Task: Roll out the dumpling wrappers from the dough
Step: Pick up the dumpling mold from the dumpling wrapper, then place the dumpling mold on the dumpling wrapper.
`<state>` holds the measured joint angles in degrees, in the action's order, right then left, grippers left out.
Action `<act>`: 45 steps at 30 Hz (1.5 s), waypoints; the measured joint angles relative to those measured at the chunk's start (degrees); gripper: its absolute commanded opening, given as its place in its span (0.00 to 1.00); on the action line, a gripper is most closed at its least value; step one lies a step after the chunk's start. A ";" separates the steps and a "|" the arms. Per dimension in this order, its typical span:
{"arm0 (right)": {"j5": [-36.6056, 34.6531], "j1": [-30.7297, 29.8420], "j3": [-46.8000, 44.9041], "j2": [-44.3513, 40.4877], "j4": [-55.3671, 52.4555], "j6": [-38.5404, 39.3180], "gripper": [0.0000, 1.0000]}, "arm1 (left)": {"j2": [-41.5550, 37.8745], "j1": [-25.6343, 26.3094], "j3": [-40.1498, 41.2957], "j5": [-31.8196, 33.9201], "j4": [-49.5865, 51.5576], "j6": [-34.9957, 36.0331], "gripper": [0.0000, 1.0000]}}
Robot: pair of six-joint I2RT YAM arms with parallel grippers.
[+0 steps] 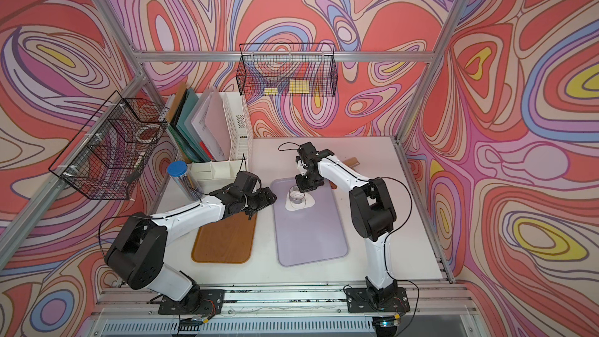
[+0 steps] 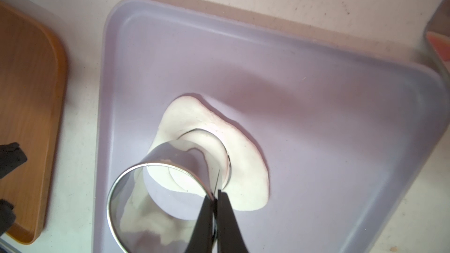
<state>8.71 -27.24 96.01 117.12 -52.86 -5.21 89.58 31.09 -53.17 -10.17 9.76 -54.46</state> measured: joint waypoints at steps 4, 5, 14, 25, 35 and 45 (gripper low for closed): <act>-1.57 -0.61 -0.02 0.00 -0.07 0.00 0.06 | -0.02 0.11 0.00 -0.90 0.00 0.70 0.79; -1.90 -0.76 -0.02 0.00 -0.04 0.00 0.06 | -0.02 0.09 0.00 -1.07 -0.04 0.85 0.80; -3.39 -0.96 -2.43 0.00 1.16 -0.02 0.06 | -0.02 0.09 0.00 -1.53 -0.02 1.18 0.81; -2.99 -0.96 -3.50 0.04 3.21 -0.44 0.06 | -0.02 0.09 0.00 -1.79 -0.13 1.53 0.82; -2.73 -0.96 -4.11 0.46 3.28 -0.48 0.06 | 0.11 0.09 0.00 -2.34 -0.37 1.53 0.82; -2.43 -0.96 -4.22 0.61 3.26 -0.48 0.06 | 0.55 0.09 0.00 -3.13 -0.79 1.51 0.82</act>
<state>6.28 -28.21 91.79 117.73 -49.60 -5.69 90.13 31.18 -53.17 -13.30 8.97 -52.95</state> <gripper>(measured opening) 0.075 0.816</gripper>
